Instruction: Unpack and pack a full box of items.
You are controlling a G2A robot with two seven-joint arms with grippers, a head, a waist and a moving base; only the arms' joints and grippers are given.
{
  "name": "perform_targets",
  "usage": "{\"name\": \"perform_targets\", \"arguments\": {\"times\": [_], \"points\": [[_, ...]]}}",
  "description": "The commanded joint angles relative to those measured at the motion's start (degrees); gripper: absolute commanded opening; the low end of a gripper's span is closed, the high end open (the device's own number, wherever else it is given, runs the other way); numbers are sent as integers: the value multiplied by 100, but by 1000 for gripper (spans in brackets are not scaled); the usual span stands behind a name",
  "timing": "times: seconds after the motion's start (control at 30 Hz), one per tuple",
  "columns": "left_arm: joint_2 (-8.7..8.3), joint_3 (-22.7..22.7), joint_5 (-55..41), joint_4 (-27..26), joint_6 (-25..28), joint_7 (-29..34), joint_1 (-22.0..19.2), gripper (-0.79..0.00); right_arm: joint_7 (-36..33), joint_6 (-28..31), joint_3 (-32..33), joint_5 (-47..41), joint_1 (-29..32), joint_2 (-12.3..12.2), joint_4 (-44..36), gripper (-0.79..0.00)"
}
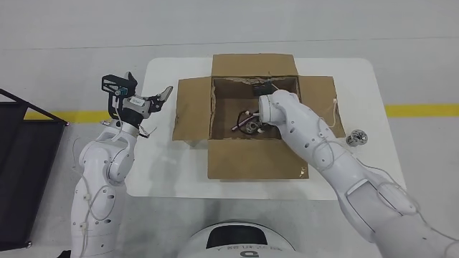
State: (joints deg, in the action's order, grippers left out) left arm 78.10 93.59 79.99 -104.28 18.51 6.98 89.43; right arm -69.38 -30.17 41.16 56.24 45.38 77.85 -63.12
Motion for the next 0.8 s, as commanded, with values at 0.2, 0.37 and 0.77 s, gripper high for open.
{"name": "perform_targets", "arguments": {"times": [0.2, 0.37, 0.77], "points": [[0, 0, 0, 0, 0, 0, 0, 0, 206, 49, 84, -1, 5, 58, 100, -785], [0, 0, 0, 0, 0, 0, 0, 0, 438, -42, 519, 117, 360, -87, -832, -785], [0, 0, 0, 0, 0, 0, 0, 0, 1407, 692, 2957, 323, 3491, -751, -5921, -785]]}}
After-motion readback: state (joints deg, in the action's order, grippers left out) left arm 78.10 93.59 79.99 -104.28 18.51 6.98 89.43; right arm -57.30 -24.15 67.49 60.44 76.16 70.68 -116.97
